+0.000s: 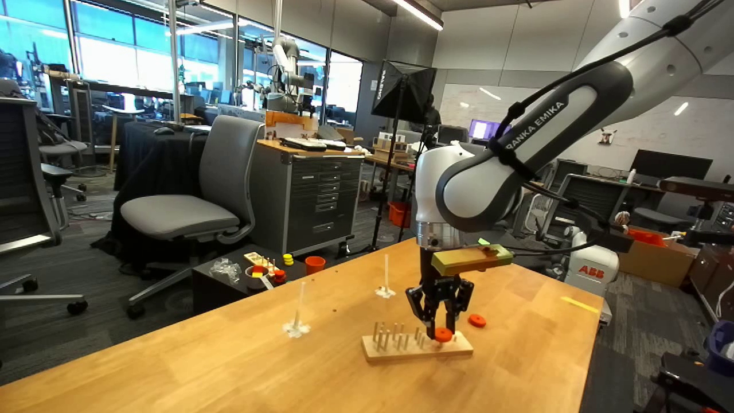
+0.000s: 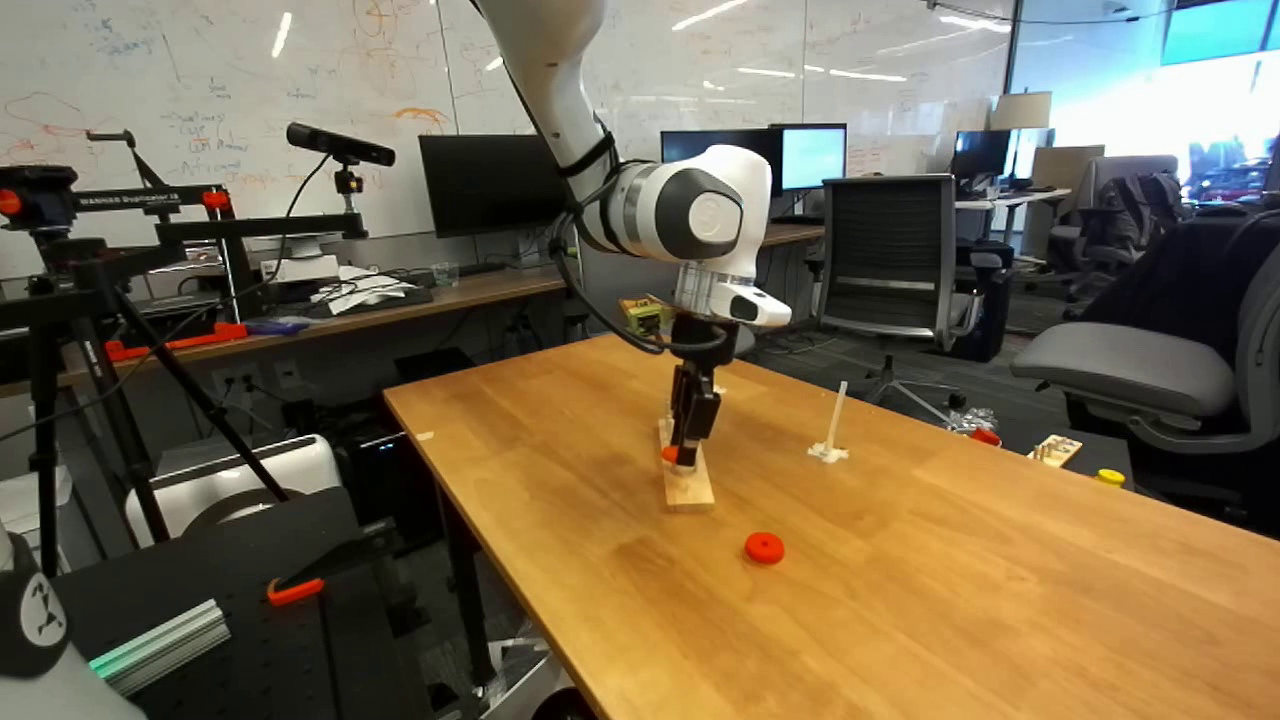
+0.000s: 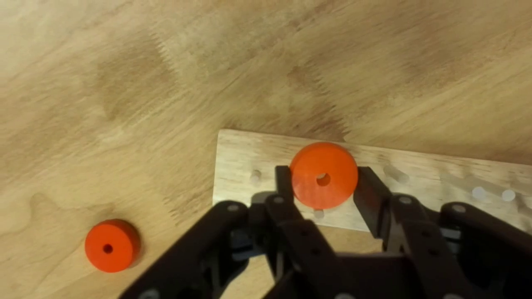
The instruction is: Pick up an orange disk and place it on a rod on the wooden base
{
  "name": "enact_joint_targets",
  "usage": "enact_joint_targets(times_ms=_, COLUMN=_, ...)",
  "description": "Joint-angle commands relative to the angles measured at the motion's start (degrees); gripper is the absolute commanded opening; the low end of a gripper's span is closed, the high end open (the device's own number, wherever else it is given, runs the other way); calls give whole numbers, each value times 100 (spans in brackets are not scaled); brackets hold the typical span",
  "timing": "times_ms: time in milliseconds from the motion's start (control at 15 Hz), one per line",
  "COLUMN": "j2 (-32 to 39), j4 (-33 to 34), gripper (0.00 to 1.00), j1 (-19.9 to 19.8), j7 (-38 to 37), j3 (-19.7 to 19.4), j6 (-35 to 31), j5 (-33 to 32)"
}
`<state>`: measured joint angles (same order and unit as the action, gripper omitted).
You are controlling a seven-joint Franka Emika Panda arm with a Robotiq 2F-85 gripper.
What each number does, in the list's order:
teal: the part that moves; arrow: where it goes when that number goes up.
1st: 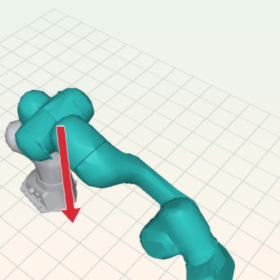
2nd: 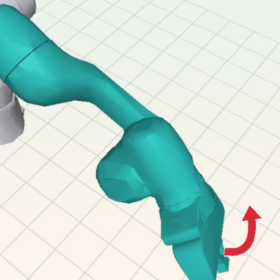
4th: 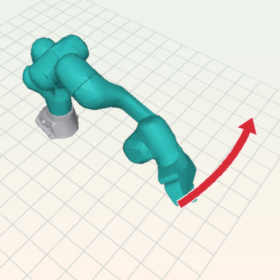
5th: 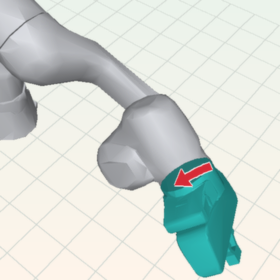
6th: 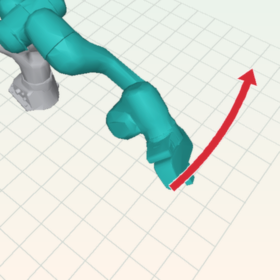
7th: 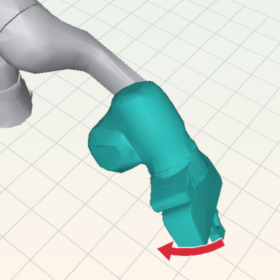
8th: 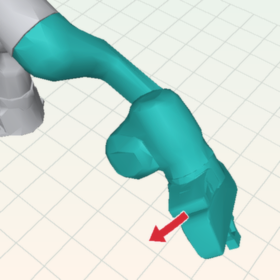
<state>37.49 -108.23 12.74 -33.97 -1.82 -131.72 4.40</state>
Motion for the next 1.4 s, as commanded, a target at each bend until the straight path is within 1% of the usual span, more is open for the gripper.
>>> enact_joint_targets(times_ms=0, j2=124, j4=54, gripper=18, j1=26, j7=-2, j3=-15, j6=81, j5=-60)
enact_joint_targets(times_ms=1000, j2=-48, j4=-202, gripper=18, j1=76, j7=35, j3=-2, j6=-9, j5=-93)
enact_joint_targets(times_ms=1333, j2=-218, j4=-524, gripper=18, j1=102, j7=121, j3=37, j6=-157, j5=-95)
